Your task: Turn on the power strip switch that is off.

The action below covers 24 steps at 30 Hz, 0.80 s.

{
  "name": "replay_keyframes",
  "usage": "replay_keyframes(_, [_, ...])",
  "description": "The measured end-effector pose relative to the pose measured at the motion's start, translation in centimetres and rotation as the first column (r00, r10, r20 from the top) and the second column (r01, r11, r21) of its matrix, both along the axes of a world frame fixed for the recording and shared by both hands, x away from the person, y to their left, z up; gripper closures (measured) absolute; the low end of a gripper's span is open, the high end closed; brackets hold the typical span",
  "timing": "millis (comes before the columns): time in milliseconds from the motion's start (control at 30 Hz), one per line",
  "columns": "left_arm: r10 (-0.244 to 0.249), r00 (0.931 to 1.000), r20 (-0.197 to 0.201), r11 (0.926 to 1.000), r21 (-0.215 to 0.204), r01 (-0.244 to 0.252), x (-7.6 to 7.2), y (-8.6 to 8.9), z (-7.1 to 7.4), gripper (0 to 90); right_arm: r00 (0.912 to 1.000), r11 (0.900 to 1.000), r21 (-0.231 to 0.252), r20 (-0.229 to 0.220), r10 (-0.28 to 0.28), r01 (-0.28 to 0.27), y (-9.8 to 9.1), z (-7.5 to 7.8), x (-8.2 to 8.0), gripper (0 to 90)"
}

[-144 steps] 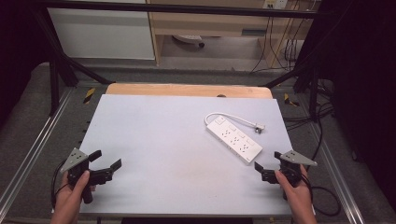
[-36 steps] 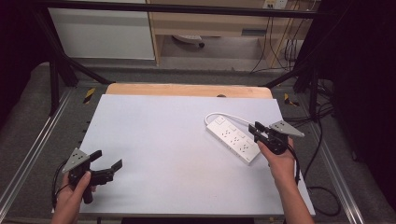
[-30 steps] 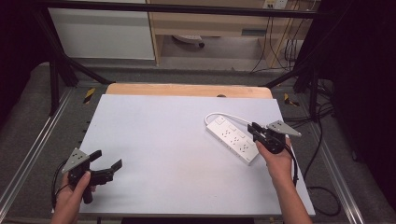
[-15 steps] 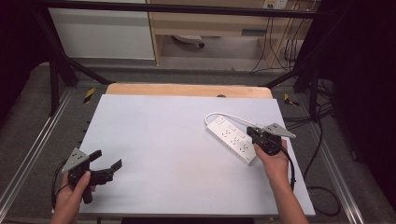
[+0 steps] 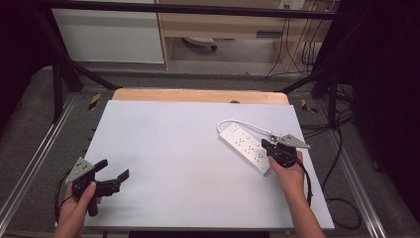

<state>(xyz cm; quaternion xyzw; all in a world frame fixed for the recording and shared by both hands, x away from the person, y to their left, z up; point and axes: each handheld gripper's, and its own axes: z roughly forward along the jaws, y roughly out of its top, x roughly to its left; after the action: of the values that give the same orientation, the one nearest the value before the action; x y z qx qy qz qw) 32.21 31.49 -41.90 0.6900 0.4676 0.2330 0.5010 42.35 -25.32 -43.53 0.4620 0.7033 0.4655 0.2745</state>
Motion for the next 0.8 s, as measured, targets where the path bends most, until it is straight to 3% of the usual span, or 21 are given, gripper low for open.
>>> replay_keyframes(800, [-0.002, 1.0, 0.004, 1.0, 0.004, 0.002, 0.0, 0.1, 0.0, 5.9, 0.9986, 0.9995, -0.019, -0.045, -0.027, 0.027, -0.7, -1.4, 0.1, 90.0])
